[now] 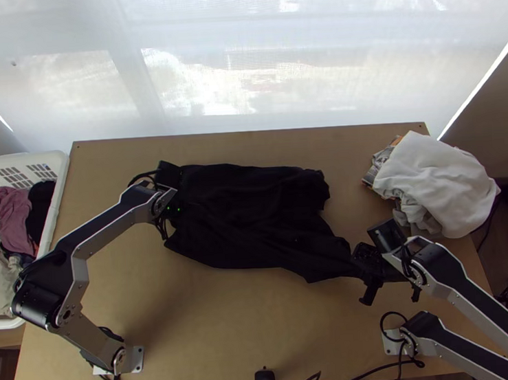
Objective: Fold the t-shirt
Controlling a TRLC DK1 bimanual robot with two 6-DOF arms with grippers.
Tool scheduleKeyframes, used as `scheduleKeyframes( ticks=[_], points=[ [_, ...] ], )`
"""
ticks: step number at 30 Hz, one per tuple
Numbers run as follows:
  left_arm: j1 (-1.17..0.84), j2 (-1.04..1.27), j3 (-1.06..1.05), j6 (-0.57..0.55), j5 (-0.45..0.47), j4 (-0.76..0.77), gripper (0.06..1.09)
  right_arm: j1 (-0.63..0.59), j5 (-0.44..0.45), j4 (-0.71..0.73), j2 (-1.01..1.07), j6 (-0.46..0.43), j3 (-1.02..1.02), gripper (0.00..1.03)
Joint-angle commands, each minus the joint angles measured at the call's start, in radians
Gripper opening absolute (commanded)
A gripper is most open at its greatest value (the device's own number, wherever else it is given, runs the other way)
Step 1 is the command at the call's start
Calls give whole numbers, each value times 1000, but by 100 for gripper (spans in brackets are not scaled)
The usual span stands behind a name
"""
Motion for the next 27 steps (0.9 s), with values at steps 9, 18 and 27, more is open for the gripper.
scheduleKeyframes(
  ticks=[9, 18, 27],
  points=[
    [24, -20, -9, 2, 3, 19, 9, -6, 0, -6, -4, 3, 13, 3],
    [92, -212, -35, 15, 15, -63, 9, -18, 0, -6, -12, 3, 36, 3],
    [142, -475, -70, 33, 43, -206, 9, -58, 0, -22, -22, 17, 144, 3]
  ],
)
